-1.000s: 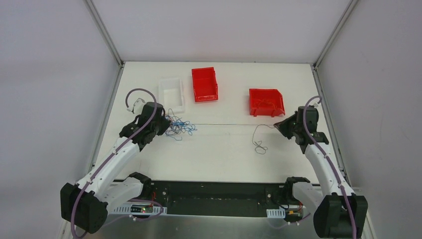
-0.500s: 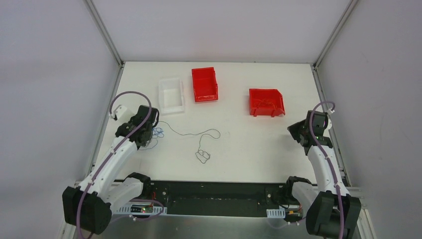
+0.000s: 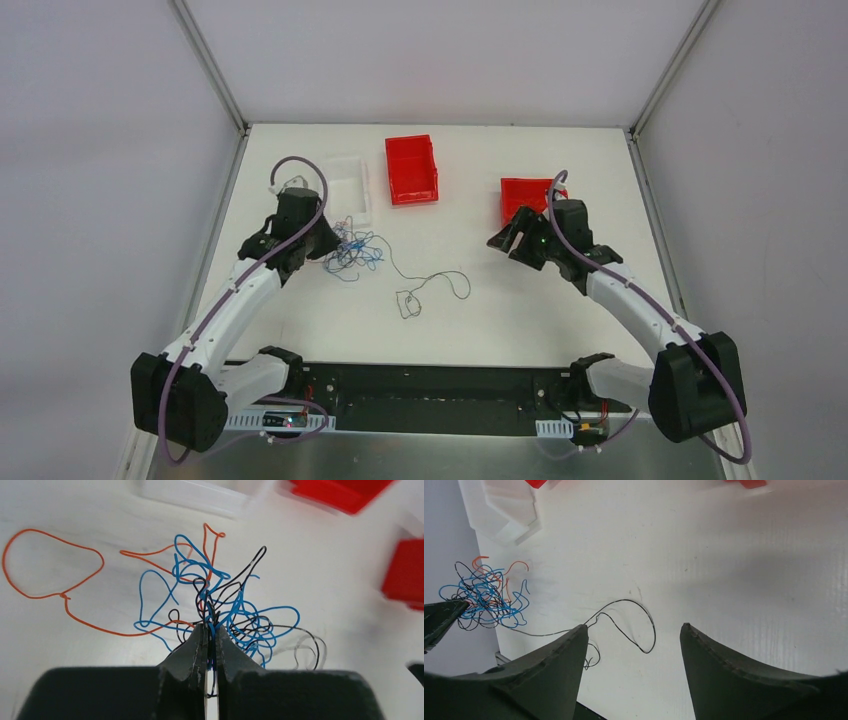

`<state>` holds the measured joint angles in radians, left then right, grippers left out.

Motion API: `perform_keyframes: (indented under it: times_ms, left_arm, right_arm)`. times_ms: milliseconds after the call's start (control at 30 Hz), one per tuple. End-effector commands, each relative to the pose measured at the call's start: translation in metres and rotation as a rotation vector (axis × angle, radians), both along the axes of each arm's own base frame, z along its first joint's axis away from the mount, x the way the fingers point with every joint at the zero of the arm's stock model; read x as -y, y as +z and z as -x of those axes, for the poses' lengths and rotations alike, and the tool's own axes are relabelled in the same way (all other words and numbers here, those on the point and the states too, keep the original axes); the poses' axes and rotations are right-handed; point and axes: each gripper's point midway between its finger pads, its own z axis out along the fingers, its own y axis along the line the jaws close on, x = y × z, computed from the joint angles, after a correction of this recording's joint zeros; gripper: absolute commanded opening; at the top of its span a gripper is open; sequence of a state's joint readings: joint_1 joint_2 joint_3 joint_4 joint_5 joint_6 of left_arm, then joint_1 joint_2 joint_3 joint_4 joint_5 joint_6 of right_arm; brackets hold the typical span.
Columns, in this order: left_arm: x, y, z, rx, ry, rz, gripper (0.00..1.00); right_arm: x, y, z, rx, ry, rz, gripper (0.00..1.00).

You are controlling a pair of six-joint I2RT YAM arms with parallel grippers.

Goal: Untangle the cables

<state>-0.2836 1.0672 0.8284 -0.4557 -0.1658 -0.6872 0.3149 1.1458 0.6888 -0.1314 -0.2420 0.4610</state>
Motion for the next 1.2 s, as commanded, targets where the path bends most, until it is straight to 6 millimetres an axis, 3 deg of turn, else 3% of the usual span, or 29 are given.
perform_keyframes:
  times_ms: [0,167,233,333,467,700,867,1033,1100,1167]
  left_arm:
    - [0.076,0.044,-0.009,0.170,-0.377,0.199,0.04]
    - [0.142,0.073,0.002,0.263,-0.675,0.252,0.05]
    - [0.153,0.087,0.005,0.308,-0.723,0.252,0.07]
    - [0.137,0.095,-0.004,0.360,-0.629,0.200,0.07]
    - [0.119,0.093,-0.006,0.393,-0.576,0.122,0.10]
    - [0.137,0.083,0.002,0.334,-0.676,0.176,0.09]
    - [0.139,0.077,0.003,0.312,-0.684,0.182,0.09]
    - [0.142,0.074,0.001,0.298,-0.691,0.191,0.09]
    - [0.144,0.074,0.001,0.292,-0.695,0.197,0.09]
    - [0.145,0.072,0.000,0.283,-0.696,0.202,0.10]
  right_arm:
    - [-0.014,0.018,-0.017,0.086,0.029,-0.009,0.72]
    - [-0.011,0.024,-0.019,0.113,0.009,-0.001,0.76]
    - [-0.011,0.026,-0.017,0.118,0.019,0.002,0.77]
    - [-0.016,0.030,-0.009,0.135,0.071,-0.012,0.79]
    - [-0.042,0.043,0.003,0.208,0.212,-0.072,0.82]
    - [-0.110,0.072,0.037,0.331,0.531,-0.234,0.83]
    - [-0.143,0.088,0.044,0.372,0.626,-0.262,0.81]
    - [-0.167,0.085,0.045,0.351,0.667,-0.260,0.71]
    - [-0.174,0.081,0.045,0.342,0.670,-0.254,0.59]
    - [-0.179,0.078,0.044,0.330,0.667,-0.250,0.40]
